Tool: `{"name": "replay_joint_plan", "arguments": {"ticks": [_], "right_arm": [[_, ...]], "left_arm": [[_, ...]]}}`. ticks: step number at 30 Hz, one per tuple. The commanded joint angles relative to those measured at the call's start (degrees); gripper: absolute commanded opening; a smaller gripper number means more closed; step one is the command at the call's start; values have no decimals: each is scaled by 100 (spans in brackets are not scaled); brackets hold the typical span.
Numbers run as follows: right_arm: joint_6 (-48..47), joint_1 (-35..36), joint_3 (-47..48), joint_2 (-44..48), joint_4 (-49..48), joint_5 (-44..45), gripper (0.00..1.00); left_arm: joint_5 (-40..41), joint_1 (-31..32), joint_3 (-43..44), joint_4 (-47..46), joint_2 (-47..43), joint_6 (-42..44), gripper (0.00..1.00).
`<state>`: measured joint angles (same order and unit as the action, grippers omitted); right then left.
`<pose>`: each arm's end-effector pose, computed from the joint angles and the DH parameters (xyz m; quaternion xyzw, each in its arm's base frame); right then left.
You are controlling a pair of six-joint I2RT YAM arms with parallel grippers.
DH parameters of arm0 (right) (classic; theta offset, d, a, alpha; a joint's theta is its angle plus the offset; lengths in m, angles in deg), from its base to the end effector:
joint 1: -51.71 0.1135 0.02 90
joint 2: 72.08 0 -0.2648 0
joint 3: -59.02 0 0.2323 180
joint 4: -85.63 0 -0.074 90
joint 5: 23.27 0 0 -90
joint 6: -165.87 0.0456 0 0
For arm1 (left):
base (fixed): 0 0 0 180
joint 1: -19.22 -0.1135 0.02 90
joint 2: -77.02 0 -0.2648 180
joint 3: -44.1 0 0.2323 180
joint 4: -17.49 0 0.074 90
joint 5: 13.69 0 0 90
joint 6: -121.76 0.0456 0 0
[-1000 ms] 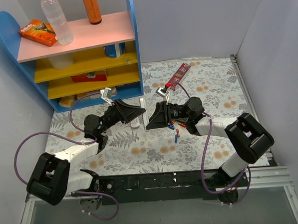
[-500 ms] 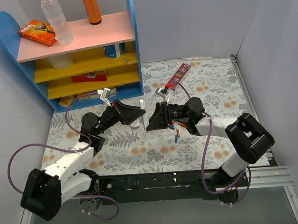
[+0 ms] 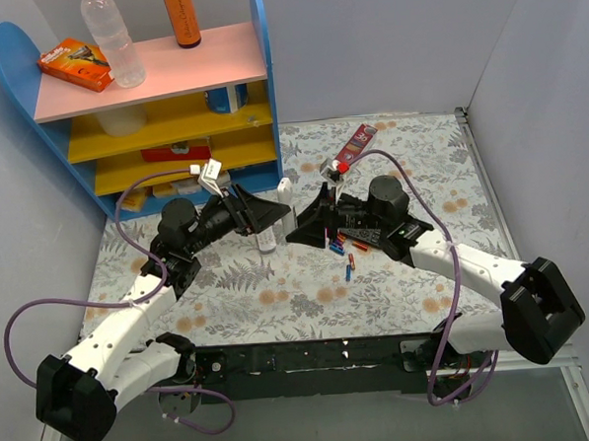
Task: Load the batteries into the remote control
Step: Adjust the remote control.
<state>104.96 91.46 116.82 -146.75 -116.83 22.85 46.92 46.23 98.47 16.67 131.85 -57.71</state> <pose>0.1940 0.2025 0.3119 -0.3335 0.5947 0.5954 0.4249 0.1800 -0.1169 0.3288 -0.1996 0.6763 -0.6775 0.2091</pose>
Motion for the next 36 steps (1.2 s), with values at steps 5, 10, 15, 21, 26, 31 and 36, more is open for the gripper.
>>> {"name": "replay_joint_plan", "arguments": {"ticks": [5,10,15,21,26,31,36], "right_arm": [[-1739,147,832,339,2230,1469,1],[-1985,341,1034,304,2776,2005,1],[-2108,507,1184,234,3110,2462,1],[-2284,745,1342,146,3418,3007,1],[-2337,885,1456,41,3602,3377,1],[-2363,1000,1527,-56,3708,3614,1],[-2354,1053,1518,-82,3717,3702,1]], "left_arm": [[539,297,218,718,1,457,98],[794,420,288,709,221,536,98],[1031,516,411,630,423,606,98],[1391,569,411,621,617,580,97],[1655,604,314,586,617,545,87],[1708,630,244,498,626,571,70],[1647,639,218,498,670,589,42]]}}
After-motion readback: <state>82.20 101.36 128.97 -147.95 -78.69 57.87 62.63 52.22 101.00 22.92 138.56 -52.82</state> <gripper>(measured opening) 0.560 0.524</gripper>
